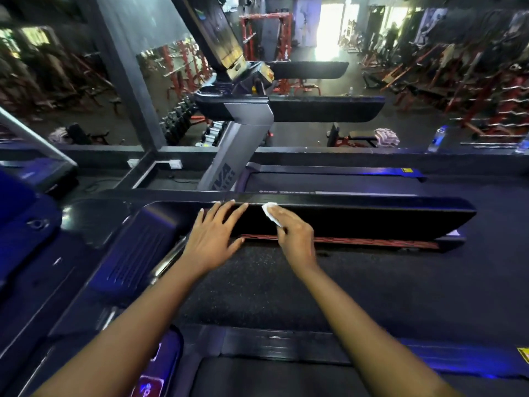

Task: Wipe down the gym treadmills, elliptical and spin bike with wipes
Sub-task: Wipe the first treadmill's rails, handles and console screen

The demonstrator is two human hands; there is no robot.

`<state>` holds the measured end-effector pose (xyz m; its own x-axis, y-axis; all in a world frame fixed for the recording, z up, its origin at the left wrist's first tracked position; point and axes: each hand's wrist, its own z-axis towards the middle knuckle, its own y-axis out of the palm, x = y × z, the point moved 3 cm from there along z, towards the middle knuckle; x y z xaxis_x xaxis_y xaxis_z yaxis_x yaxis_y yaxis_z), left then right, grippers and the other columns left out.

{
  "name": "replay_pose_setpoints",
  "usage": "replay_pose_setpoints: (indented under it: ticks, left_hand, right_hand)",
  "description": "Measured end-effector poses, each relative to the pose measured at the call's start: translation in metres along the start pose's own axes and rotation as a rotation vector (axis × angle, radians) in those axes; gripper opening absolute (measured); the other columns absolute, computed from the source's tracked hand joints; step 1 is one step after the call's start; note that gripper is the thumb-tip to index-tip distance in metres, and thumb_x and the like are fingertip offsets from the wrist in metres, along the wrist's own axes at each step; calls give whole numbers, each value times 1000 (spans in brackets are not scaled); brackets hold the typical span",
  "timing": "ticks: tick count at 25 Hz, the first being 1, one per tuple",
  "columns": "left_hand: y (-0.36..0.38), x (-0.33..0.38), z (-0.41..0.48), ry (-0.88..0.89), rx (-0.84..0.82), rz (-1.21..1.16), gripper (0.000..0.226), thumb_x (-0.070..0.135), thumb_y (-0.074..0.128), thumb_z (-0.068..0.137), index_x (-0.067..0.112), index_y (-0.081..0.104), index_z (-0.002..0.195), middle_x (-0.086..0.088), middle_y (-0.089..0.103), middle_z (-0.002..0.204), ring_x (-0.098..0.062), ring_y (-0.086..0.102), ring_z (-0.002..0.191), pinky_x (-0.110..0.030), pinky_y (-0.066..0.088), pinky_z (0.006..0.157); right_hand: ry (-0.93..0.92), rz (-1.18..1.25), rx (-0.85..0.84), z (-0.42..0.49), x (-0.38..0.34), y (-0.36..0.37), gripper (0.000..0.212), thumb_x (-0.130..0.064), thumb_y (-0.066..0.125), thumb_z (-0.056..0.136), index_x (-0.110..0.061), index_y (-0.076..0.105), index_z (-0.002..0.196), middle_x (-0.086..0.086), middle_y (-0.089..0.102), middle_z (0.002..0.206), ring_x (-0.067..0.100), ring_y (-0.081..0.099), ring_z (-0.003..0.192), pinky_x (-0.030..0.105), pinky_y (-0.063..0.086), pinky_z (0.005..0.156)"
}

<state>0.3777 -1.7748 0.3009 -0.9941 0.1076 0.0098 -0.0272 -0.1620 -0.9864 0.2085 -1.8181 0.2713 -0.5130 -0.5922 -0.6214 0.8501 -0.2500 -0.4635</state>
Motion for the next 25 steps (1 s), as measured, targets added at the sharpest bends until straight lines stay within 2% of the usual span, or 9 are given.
replay_pose_setpoints:
  ticks: [2, 4, 6, 9, 12, 14, 17, 22, 25]
  left_hand:
    - [2, -11, -18, -68, -102, 133, 78, 47, 48, 94, 33, -2, 152, -1, 5, 160, -24, 4, 148, -49, 10, 117]
    - [3, -20, -26, -134, -181, 199, 79, 48, 46, 95, 31, -7, 151, -2, -3, 161, -24, 0, 148, -49, 10, 117]
    - [4, -22, -29, -142, -248, 266, 79, 48, 44, 96, 28, -8, 152, -6, -6, 160, -26, 1, 148, -48, 11, 118]
    - [8, -18, -31, -107, -315, 370, 77, 47, 40, 97, 24, -8, 152, -11, -8, 160, -30, 1, 147, -47, 11, 118]
    - [10, -20, -30, -119, -305, 372, 76, 48, 39, 97, 22, -7, 152, -12, -7, 160, -32, 2, 147, -46, 11, 118]
    - [11, -20, -30, -126, -293, 374, 74, 48, 37, 98, 22, -7, 152, -12, -6, 160, -32, 2, 147, -46, 12, 118]
    - [11, -18, -31, -146, -283, 357, 72, 48, 35, 98, 22, -5, 152, -12, -6, 160, -32, 3, 147, -45, 13, 118]
    - [8, -18, -28, -164, -279, 308, 74, 51, 37, 97, 24, -4, 153, -10, -5, 160, -31, 3, 147, -45, 13, 118]
    - [11, -18, -29, -160, -285, 328, 75, 51, 38, 96, 24, -4, 153, -11, -6, 160, -32, 2, 147, -45, 12, 119]
  right_hand:
    - [-214, -122, -153, 17, -11, 8, 38, 5, 54, 79, -6, 67, 113, 10, 65, 118, 23, 60, 111, 28, 45, 99]
    - [-517, -257, -275, 32, -20, 22, 33, -4, 48, 83, 0, 66, 111, 13, 65, 116, 26, 61, 110, 28, 41, 99]
    - [-849, -399, -373, 43, -22, 40, 39, -8, 39, 82, 0, 70, 103, 12, 68, 110, 25, 65, 104, 28, 46, 93]
    - [-1121, -560, -495, 49, -9, 58, 44, -10, 32, 82, -1, 70, 103, 10, 68, 112, 22, 63, 107, 31, 48, 93]
    - [-1202, -648, -653, 45, 12, 54, 45, -10, 30, 86, 2, 66, 110, 11, 65, 118, 22, 60, 113, 34, 47, 97]
    - [-1239, -705, -684, 41, 35, 39, 43, -10, 31, 88, 2, 64, 114, 10, 63, 122, 21, 57, 117, 33, 46, 99]
    - [-1246, -635, -687, 36, 57, 13, 43, -14, 34, 88, 2, 66, 112, 10, 62, 123, 20, 56, 119, 32, 45, 99]
    - [-1359, -630, -773, 45, 19, 50, 43, -13, 34, 86, 2, 68, 107, 7, 67, 115, 19, 59, 114, 30, 41, 100]
    - [-1459, -697, -881, 47, 31, 60, 45, -8, 31, 84, -1, 69, 108, 5, 67, 115, 14, 57, 116, 26, 38, 102]
